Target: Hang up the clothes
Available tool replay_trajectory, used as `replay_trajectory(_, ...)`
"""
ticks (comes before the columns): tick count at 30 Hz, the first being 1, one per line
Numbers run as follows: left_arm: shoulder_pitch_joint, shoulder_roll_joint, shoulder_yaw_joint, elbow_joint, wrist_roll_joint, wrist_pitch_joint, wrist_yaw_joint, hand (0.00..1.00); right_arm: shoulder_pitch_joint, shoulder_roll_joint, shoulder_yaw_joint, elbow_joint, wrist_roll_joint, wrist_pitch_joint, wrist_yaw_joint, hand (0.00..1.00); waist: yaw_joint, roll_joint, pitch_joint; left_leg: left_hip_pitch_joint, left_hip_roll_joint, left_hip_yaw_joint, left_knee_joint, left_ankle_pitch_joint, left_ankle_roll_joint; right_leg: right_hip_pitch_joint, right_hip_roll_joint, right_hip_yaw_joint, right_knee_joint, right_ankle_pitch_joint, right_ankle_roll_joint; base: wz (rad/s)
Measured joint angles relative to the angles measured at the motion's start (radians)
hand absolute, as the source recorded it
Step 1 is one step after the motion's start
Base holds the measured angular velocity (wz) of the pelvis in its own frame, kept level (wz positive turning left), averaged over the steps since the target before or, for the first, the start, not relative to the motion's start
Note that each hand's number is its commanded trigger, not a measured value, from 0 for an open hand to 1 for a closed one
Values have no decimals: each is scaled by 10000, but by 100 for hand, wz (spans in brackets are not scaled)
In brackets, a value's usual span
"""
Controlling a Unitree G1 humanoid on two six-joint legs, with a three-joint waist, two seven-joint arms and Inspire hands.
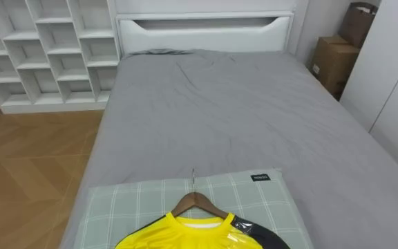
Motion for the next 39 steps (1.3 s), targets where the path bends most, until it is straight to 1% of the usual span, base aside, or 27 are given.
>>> replay_trajectory(6, 16, 3, 3, -22, 7, -16, 7, 0, 11, -4, 15, -14, 99, 0, 15, 0, 25, 6, -5, -19, -3, 35, -7, 0, 0, -41, 11, 58, -3, -5, 3, -1)
replay_trajectory(12, 17, 19, 10, -23, 6, -17, -46, 0, 1, -13, 3, -17, 122, 0, 97, 0, 14, -26, -32, -27, -4, 53, -21, 1, 1, -67, 11, 90, 3, -4, 2, -1)
replay_trajectory(23, 41, 32, 28, 0, -31, -20, -155, 0, 16, -8, -94, 45, 109, 11, 96, 0, 5, -23, -10, 13, 0, 33, -7, 0, 1, -8, 9, 102, 7, -3, 1, 0)
replay_trajectory(26, 73, 27, 33, 0, -302, -25, -73, 0, 16, -5, -92, 41, 31, 28, 95, 0, 12, -42, -3, 25, 3, 32, -34, -4, -1, -17, 12, 101, 5, -3, 1, 0)
replay_trajectory(29, 219, 3, 264, -8, -393, -27, 251, 0, 64, 6, -97, 34, 127, 36, 95, 0, 23, -62, -3, 141, -6, -1, -97, -4, -2, 62, 14, 100, -21, -16, 3, 0)
replay_trajectory(33, 409, 45, 662, -13, -352, 3, 1028, 0, 64, 3, -113, 4, 127, 117, 15, 0, 13, -51, -8, 140, -32, 9, -91, -6, -5, 73, 7, 75, -34, -30, 4, 0)
replay_trajectory(35, 525, 46, 715, -20, -356, 47, 1391, 0, 66, 2, -99, 2, 133, 128, -36, 0, 26, -45, -10, 140, -35, 23, -92, -6, -4, 77, 6, 77, -30, -33, 7, 0)
replay_trajectory(39, 624, 47, 957, -169, -304, 133, 2288, 0, 52, 9, -78, 6, 146, 133, -135, 0, 52, -45, -41, 151, -42, -12, -90, -4, -4, 115, 3, 49, -32, -34, 7, 1)
